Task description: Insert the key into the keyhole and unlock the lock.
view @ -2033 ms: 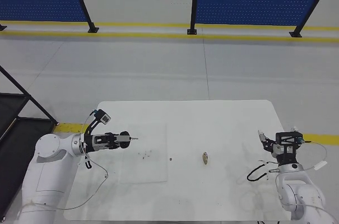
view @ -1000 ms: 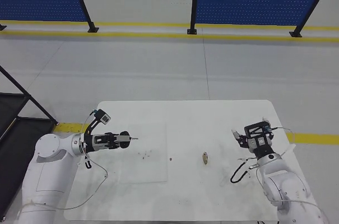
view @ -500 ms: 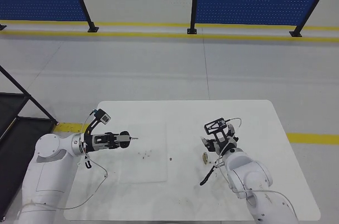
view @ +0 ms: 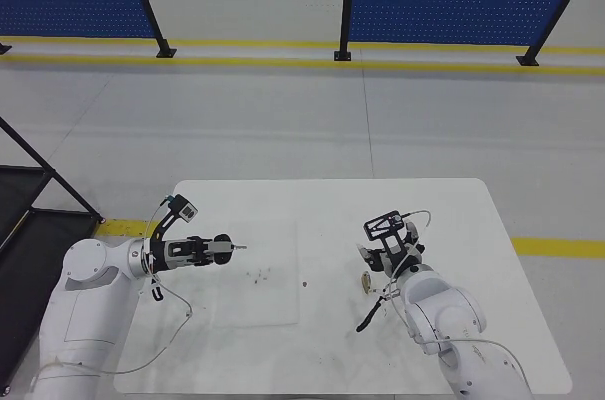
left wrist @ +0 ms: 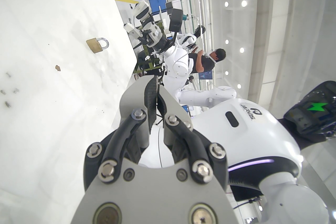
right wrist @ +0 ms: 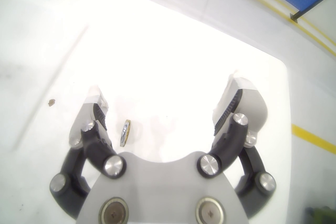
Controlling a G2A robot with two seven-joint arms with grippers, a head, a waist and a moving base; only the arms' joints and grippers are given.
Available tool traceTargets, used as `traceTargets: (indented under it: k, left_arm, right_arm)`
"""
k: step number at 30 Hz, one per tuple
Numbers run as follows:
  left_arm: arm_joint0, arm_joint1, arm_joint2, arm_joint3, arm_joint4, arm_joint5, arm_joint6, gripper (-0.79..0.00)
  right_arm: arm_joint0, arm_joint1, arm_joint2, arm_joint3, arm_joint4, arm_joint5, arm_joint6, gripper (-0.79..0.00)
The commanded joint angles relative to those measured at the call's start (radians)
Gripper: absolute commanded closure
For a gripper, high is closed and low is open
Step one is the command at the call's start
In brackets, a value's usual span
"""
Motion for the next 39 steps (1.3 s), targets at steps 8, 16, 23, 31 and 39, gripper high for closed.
traceTargets:
  k: [8,16,23,31,39]
  left_arm:
    - [0.000,0.000,0.000,0.000,0.000,0.000,0.000,0.000]
    - [0.000,0.000,0.000,0.000,0.000,0.000,0.000,0.000]
    - [0.000,0.000,0.000,0.000,0.000,0.000,0.000,0.000]
    - [0.000,0.000,0.000,0.000,0.000,0.000,0.000,0.000]
    - [0.000,0.000,0.000,0.000,0.000,0.000,0.000,0.000]
  right_arm:
    - [0.000,0.000,0.000,0.000,0.000,0.000,0.000,-0.785]
    - [0.000,0.000,0.000,0.000,0.000,0.000,0.000,-0.785]
    - [0.000,0.000,0.000,0.000,0.000,0.000,0.000,-0.785]
    - [0.026,-0.008,0.018,-0.009,0.088,0.010,0.129,-0.785]
    - [0.139,-0.025,-0.013,-0.016,0.157,0.044,0.435,-0.785]
